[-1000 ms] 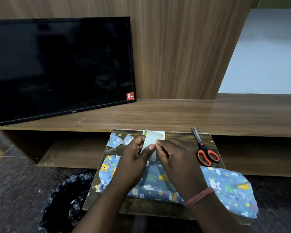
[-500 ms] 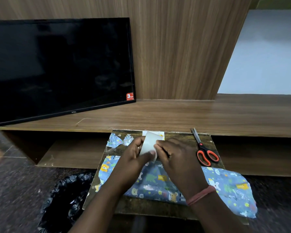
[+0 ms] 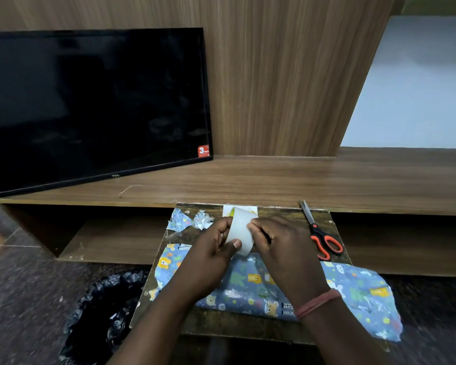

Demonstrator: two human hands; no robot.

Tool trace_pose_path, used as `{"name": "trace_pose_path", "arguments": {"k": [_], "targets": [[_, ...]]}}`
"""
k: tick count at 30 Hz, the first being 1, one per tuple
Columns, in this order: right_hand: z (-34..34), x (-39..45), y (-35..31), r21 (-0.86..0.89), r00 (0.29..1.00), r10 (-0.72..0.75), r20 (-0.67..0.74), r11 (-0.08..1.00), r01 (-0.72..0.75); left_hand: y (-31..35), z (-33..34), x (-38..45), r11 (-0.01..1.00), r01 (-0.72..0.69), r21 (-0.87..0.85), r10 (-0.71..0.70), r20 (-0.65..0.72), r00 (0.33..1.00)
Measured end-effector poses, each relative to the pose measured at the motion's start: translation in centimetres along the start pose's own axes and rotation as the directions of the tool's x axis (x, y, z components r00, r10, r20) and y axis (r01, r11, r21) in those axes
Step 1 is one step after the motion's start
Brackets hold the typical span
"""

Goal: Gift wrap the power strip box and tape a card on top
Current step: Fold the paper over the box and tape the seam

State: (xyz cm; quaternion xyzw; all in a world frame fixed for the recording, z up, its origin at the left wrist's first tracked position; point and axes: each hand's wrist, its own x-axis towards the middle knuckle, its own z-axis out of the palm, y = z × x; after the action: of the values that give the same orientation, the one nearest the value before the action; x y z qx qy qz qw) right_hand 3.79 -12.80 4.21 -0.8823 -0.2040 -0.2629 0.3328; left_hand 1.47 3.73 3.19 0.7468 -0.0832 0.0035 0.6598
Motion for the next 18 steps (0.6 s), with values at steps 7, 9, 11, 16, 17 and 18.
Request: {"name": "trace_pose_path", "arguments": {"k": [7,9,11,16,17,18], "targets": [[0.8,-0.4,-1.2,-0.031,0.999,-0.034,-0.019,0.999,0.033,0.1,0.2,0.3,0.998,-0.002,-0.064,-0.005,-0.108,0.994],[0.8,-0.2,-0.7,-0.049,1.000,-0.005,-0.027,0.999,0.003,0.0,0.2,0.3,1.000,-0.024,-0.013,0.023,-0.079,0.997],[0.5,0.0,0.0,-0.065,1.000,0.007,-0.029,0.998,-0.009,-0.1,0.1,0.2,0.999,-0.024,0.040,0.025,-0.026,0.999],[0.1,-0.1,-0.2,-0.078,0.999,-0.053,0.007,0.996,0.054,0.2,0.0,0.0,0.996,0.055,-0.069,-0.054,0.017,0.998],[0.2,-0.2,-0.5,-0.079,0.998,-0.065,0.012,0.995,0.066,0.4,0.0,0.1,0.989,0.073,-0.125,-0.072,0.009,0.997],[0.4,-0.3,-0.8,-0.076,0.997,-0.074,0.018,0.994,0.075,0.5,0.0,0.1,0.981,0.082,-0.175,-0.084,-0.004,0.996]]}}
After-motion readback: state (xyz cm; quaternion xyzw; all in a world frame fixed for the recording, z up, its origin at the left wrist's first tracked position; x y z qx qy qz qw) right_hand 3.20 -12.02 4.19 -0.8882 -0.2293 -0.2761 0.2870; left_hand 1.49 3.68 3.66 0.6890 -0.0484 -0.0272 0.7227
